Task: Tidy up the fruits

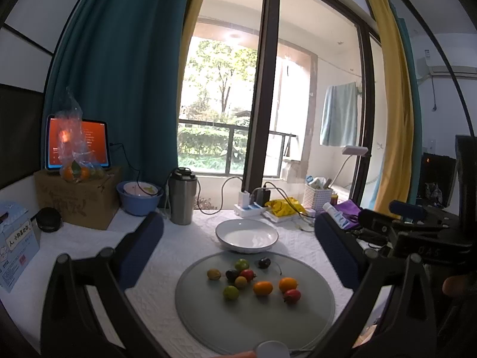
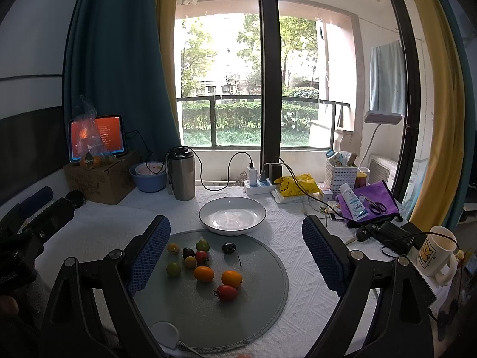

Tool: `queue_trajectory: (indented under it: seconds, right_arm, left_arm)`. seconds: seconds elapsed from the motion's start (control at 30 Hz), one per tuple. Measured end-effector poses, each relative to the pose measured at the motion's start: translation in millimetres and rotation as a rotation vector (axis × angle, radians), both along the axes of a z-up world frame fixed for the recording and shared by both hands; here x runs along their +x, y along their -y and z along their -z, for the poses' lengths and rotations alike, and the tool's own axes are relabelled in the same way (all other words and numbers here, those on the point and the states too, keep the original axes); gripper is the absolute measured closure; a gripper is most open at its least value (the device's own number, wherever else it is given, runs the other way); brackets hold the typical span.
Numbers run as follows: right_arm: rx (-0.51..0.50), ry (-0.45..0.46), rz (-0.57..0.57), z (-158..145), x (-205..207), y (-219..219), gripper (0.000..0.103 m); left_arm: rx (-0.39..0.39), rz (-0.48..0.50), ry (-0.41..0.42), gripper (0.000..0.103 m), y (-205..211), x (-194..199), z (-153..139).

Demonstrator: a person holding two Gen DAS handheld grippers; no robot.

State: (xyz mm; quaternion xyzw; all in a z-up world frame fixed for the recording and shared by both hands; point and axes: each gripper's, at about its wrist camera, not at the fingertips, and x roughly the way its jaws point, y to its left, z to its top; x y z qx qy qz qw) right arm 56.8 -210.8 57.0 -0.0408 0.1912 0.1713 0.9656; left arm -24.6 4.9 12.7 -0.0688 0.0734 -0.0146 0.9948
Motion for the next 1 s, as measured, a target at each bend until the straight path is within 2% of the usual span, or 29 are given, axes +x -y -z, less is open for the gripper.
queue_trajectory:
  seconds: [1.0]
  right_arm:
    - [-0.003,-0.015,-0.002,1.5,-0.9,-2.4,0.011]
  left_arm:
    - [0.002,0.005,-0.003,0.001,6.1,0.1,1.7]
